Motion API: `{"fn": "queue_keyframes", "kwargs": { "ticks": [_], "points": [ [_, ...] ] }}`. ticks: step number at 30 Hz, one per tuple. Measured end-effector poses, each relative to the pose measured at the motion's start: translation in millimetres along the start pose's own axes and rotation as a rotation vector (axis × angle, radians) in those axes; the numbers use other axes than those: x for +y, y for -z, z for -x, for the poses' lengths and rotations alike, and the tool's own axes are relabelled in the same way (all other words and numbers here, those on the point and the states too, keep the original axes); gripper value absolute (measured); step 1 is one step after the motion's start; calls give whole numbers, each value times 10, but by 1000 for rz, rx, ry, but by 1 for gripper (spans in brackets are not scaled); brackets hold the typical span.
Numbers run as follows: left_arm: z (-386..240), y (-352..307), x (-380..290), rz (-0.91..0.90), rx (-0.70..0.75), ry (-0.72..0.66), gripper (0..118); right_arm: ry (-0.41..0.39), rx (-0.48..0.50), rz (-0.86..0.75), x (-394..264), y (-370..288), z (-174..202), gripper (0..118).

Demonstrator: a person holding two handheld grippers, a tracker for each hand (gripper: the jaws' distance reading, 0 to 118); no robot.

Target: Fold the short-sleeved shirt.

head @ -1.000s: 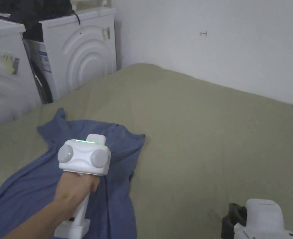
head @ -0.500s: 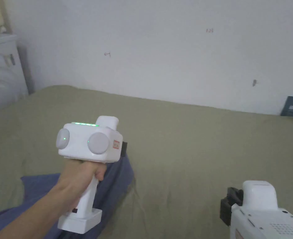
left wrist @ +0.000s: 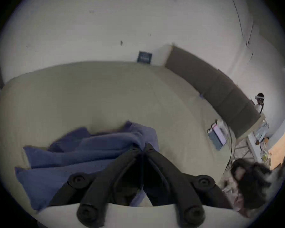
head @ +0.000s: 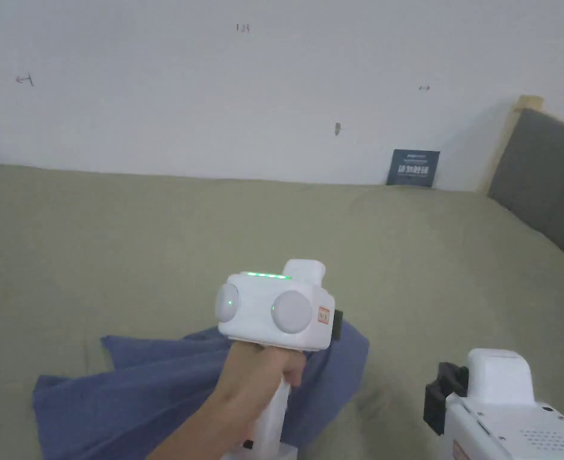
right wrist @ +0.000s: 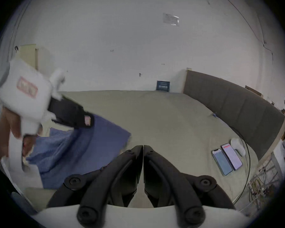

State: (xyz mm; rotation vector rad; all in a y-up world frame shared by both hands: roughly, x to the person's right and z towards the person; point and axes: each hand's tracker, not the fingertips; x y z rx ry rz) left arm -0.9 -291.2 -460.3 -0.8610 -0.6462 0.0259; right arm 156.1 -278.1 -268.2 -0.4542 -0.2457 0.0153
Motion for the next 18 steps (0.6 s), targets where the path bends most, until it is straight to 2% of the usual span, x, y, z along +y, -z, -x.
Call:
{"fn": "queue_keyframes", "kwargs": {
  "ticks": [6, 11, 12, 13, 14, 15, 16, 18],
  "points": [
    [200, 595, -375, 105, 37, -44, 1, 20, -17, 51, -179, 215, -99, 8],
    [293, 518, -436, 107, 57, -38, 1, 33, -8, 54, -231, 280, -45, 8],
    [321, 496, -447, 101, 45, -43, 7, 37, -1, 55, -238, 277, -32, 8],
    [338, 470, -453, 100, 40, -45, 28, 38, -1, 55, -244, 274, -9, 8],
    [317, 376, -470, 92, 39, -52, 69, 38, -3, 53, -250, 266, 11, 8],
    [326, 328, -483, 94, 36, -50, 116, 37, -1, 52, -252, 243, 31, 8],
    [322, 221, -523, 78, 39, -43, 118, 35, 1, 55, -249, 232, 55, 8],
    [423, -54, -569, 17, 88, -13, 113, 32, 9, 55, -249, 207, 102, 8]
  ]
}}
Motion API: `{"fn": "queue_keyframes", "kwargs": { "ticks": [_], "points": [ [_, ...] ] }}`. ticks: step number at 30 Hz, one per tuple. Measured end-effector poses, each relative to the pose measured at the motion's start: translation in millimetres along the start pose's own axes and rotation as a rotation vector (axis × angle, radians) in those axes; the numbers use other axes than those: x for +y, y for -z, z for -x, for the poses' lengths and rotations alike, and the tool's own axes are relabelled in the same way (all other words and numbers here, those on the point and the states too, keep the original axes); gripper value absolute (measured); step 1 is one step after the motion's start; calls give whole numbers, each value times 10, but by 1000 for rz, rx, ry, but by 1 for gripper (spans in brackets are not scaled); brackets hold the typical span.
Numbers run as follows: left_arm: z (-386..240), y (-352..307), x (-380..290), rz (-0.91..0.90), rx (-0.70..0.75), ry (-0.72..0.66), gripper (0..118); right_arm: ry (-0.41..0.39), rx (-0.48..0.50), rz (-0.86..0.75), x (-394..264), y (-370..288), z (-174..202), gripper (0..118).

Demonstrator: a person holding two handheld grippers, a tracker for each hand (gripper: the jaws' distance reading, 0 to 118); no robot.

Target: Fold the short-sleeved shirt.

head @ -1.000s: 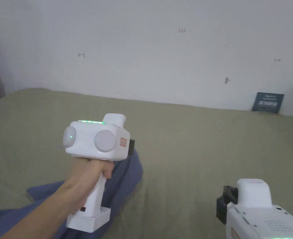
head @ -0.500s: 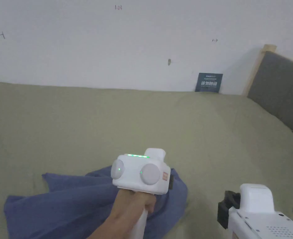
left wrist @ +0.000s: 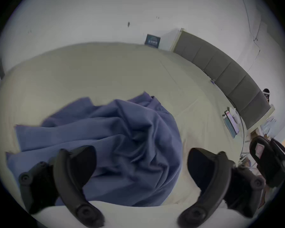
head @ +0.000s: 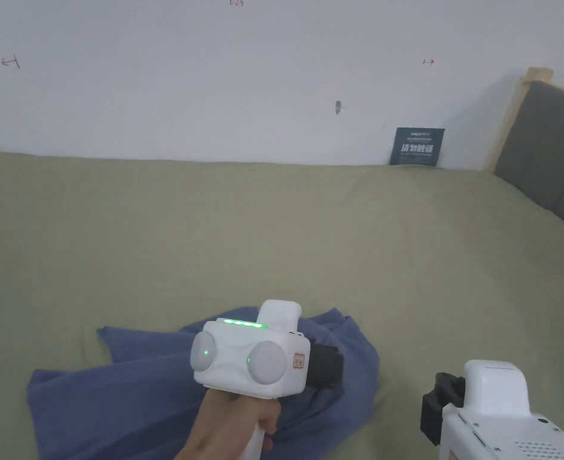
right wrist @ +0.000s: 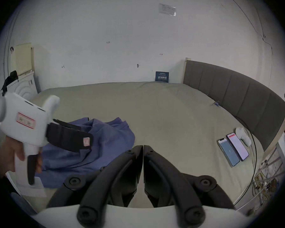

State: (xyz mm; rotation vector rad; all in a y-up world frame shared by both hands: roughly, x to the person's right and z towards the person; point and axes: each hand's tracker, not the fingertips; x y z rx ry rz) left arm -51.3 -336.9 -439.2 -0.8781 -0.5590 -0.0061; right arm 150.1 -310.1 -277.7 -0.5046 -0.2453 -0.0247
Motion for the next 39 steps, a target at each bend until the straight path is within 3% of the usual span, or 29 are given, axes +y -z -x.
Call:
{"fn": "queue_keyframes", "kwargs": {
  "ticks": [2, 3, 4, 5, 6, 7, 12, 20, 27, 31, 32, 33, 35, 36, 37, 39],
  "points": [
    [140, -324, -130, -60, 78, 10, 111, 17, 18, -1, 10, -53, 56, 8],
    [248, -542, -218, -101, 103, 9, 101, 23, 37, -3, 16, -91, 94, 8],
    [318, -643, -217, -130, 141, 6, 83, 20, 43, -8, 16, -142, 146, 8],
    [409, -841, -315, -190, 179, -17, 58, 15, 49, -19, 10, -196, 200, 8],
    [520, -1064, -445, -233, 217, -21, 11, 3, 55, -31, 3, -251, 261, 8],
    [619, -1255, -575, -257, 284, -35, 0, -2, 63, -34, -1, -301, 316, 8],
    [1014, -2164, -1164, -360, 430, -171, 0, 3, 127, -42, -50, -496, 530, 8],
    [1333, -2517, -1470, -323, 503, -196, 0, -28, 164, -53, -113, -616, 787, 8],
    [1633, -2023, -1117, -245, 463, -241, 0, -49, 187, -25, -109, -353, 930, 8],
    [2219, -1310, -783, -47, 400, -319, 0, -32, 195, 12, -133, -136, 979, 8],
    [2288, -1201, -722, -28, 417, -339, 4, -32, 191, 22, -144, -89, 989, 8],
    [2352, -1080, -662, -17, 443, -323, 30, -35, 190, 29, -159, -51, 992, 8],
    [2426, -865, -557, 31, 492, -264, 110, -40, 189, 42, -184, 18, 978, 8],
    [2484, -755, -553, 91, 467, -263, 118, -43, 184, 50, -198, 55, 967, 8],
    [2504, -656, -545, 116, 485, -261, 111, -46, 180, 59, -216, 91, 954, 8],
    [2580, -538, -593, 146, 535, -214, 110, -46, 174, 73, -237, 152, 918, 8]
  ]
}}
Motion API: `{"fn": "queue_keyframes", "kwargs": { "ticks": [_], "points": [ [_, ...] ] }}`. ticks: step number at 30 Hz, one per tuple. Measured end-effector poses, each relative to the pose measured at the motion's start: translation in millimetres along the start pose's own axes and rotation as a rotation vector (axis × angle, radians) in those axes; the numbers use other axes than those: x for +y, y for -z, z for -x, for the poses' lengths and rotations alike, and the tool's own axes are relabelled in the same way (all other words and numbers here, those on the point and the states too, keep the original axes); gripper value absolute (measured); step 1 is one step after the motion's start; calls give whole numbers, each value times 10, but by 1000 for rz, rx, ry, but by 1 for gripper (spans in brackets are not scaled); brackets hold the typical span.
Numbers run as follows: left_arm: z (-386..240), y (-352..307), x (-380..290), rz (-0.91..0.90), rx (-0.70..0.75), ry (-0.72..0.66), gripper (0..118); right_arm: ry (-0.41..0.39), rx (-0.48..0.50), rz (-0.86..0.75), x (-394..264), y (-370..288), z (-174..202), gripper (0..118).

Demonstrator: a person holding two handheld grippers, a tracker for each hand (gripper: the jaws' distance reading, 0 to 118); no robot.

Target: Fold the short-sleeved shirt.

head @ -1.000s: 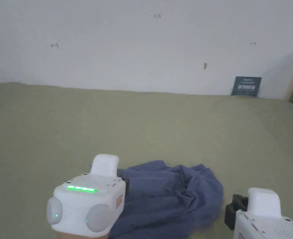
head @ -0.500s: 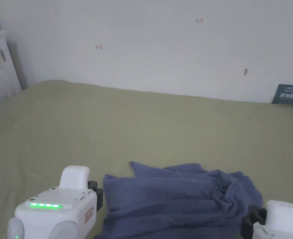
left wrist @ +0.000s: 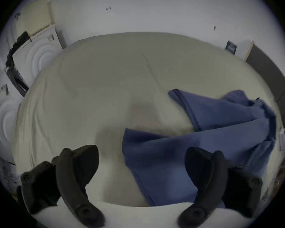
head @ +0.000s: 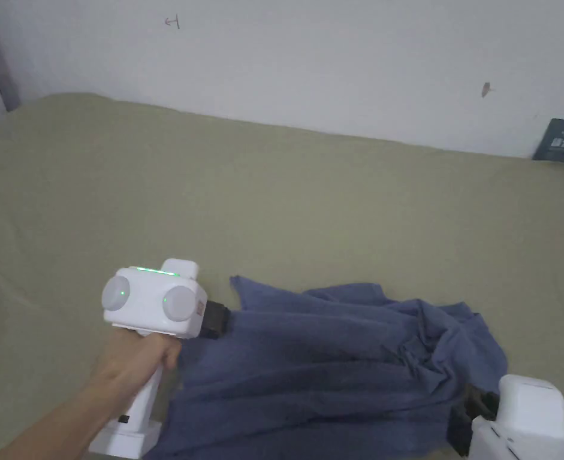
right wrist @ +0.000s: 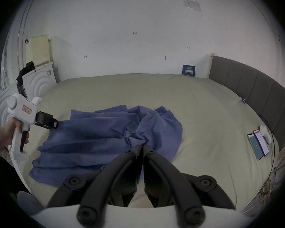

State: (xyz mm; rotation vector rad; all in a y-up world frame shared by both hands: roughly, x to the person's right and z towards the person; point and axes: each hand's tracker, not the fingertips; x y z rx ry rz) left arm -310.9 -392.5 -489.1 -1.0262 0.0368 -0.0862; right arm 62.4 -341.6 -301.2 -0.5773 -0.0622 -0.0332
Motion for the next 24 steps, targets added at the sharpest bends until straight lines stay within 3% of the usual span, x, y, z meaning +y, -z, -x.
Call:
{"fn": "queue_keyframes", "kwargs": {
  "ticks": [3, 4, 5, 6, 7, 8, 11, 15, 18, 19, 20, 21, 22, 23, 24],
  "points": [
    [-43, 106, -112, -7, 22, 15, 105, 16, -14, 34, 2, 87, -92, 8],
    [-38, 114, -137, 8, 0, 18, 92, 25, -25, 54, 13, 120, -130, 8],
    [-139, -18, -38, 9, -96, -3, 69, 32, -41, 67, 33, 166, -186, 8],
    [-190, -94, -60, -17, -45, 8, 48, 41, -33, 69, 59, 195, -256, 8],
    [-230, -132, -79, -44, -74, 40, 12, 50, -36, 73, 87, 223, -306, 8],
    [-247, -165, -77, -36, -70, 43, 4, 60, -61, 74, 158, 299, -387, 8],
    [-281, -198, -51, -17, -71, 69, 4, 47, -104, 76, 392, 578, -618, 8],
    [-193, -193, 15, 14, -132, -30, 4, 39, -119, 160, 732, 1118, -894, 8],
    [-204, -135, 15, 20, -141, 1, 4, 49, -83, 275, 829, 1558, -1045, 8],
    [-213, -139, 14, 19, -141, 9, 4, 58, -66, 324, 828, 1712, -1092, 19],
    [-226, -145, 13, 14, -138, 15, 4, 76, -58, 368, 781, 1836, -1109, 53],
    [-241, -87, -20, 9, -134, 22, 4, 69, -98, 386, 751, 1948, -1137, 114],
    [-249, -80, -27, 4, -132, 26, 4, 61, -115, 436, 678, 2056, -1140, 114],
    [-247, -74, -29, -1, -131, 27, 4, 42, -153, 406, 553, 2110, -1140, 107],
    [-250, -71, -34, -7, -131, 25, 4, -7, -150, 454, 500, 2232, -1098, 110]
  ]
}}
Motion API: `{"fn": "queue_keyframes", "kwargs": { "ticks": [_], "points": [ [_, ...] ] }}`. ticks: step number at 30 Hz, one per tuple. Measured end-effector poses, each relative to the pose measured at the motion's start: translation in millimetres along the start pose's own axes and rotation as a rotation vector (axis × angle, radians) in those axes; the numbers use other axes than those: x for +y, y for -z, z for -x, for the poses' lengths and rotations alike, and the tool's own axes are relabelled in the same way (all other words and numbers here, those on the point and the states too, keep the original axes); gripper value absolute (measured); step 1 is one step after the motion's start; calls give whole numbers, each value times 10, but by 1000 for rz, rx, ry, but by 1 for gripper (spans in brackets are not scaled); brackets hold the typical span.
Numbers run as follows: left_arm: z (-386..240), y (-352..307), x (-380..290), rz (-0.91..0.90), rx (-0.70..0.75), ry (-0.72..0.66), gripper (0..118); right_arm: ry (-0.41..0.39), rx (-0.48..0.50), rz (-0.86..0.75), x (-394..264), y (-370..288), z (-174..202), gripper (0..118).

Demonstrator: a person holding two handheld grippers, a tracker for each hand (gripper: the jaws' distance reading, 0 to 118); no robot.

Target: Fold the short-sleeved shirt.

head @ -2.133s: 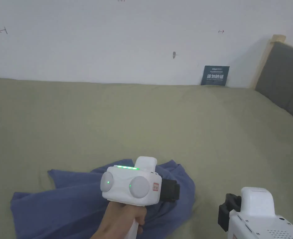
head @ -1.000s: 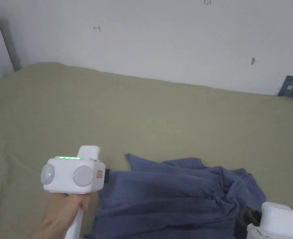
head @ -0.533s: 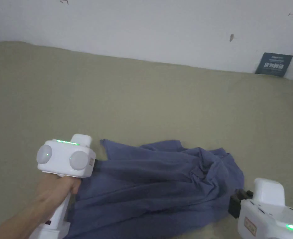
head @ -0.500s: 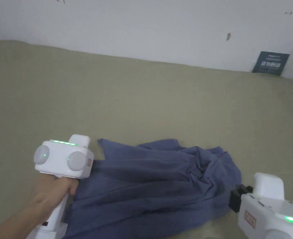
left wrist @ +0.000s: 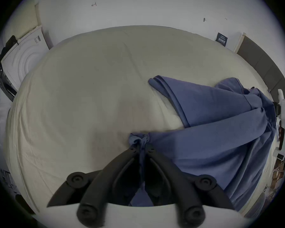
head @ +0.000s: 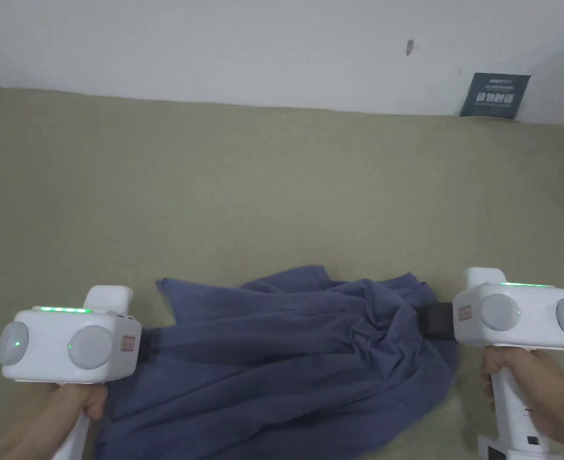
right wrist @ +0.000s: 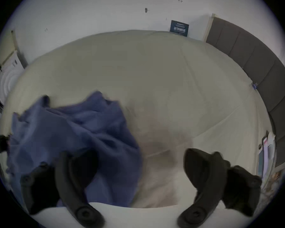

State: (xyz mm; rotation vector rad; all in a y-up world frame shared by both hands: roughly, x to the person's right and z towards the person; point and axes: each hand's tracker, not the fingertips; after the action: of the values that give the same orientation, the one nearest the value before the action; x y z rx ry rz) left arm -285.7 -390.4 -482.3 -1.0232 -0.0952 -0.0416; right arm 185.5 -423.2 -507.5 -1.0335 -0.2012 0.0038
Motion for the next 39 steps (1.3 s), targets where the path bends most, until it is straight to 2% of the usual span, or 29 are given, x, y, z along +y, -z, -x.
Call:
{"fn": "queue_keyframes", "kwargs": {
  "ticks": [1, 3, 4, 5, 6, 7, 8, 9, 10, 11, 13, 14, 19, 28, 33, 39],
  "points": [
    [22, 42, -23, -5, -3, -9, 4, 1, -60, 10, -21, 85, 20, 111],
    [29, 52, -21, -12, -5, -11, 4, 95, -4, -10, -74, -36, -32, 106],
    [28, 56, -19, -14, -5, -14, 4, 94, -4, -16, -85, -55, -43, 101],
    [38, 75, -38, -18, -5, -15, 4, 79, 6, -23, -109, -77, -42, 92],
    [37, 80, -39, -21, -2, -13, 4, 63, 17, -40, -83, -201, -22, 71],
    [34, 80, -36, -23, 0, -13, 4, 49, 26, -48, -86, -260, 4, 71],
    [31, 78, -31, -25, 4, -14, 4, 25, 48, -63, -80, -344, 36, 62],
    [21, 65, -51, -27, 7, -16, 4, 0, 72, -85, -73, -434, 75, 42],
    [20, 53, -41, -25, 9, -16, 4, -13, 67, -94, -72, -472, 112, 10],
    [31, 1, -30, -29, 9, -15, 4, -23, 19, -97, -81, -553, 124, 10],
    [83, -127, -37, -33, 0, -14, 4, -33, 35, -111, -96, -727, 72, 10],
    [131, -241, -52, -54, 22, -56, 5, -38, 9, -142, -114, -812, 74, 10],
    [416, -978, 3, -158, 54, -93, 5, 33, 60, -238, -116, -1459, -204, 10],
    [744, -2288, 266, -340, 152, -96, 5, 23, 56, -456, -84, -2723, -276, 10],
    [689, -2729, 522, -422, 204, -72, 4, 17, 47, -542, 216, -3221, -249, 10],
    [602, -3018, 1042, -509, 222, -97, 4, 28, 26, -607, 815, -3489, -294, 10]
  ]
}}
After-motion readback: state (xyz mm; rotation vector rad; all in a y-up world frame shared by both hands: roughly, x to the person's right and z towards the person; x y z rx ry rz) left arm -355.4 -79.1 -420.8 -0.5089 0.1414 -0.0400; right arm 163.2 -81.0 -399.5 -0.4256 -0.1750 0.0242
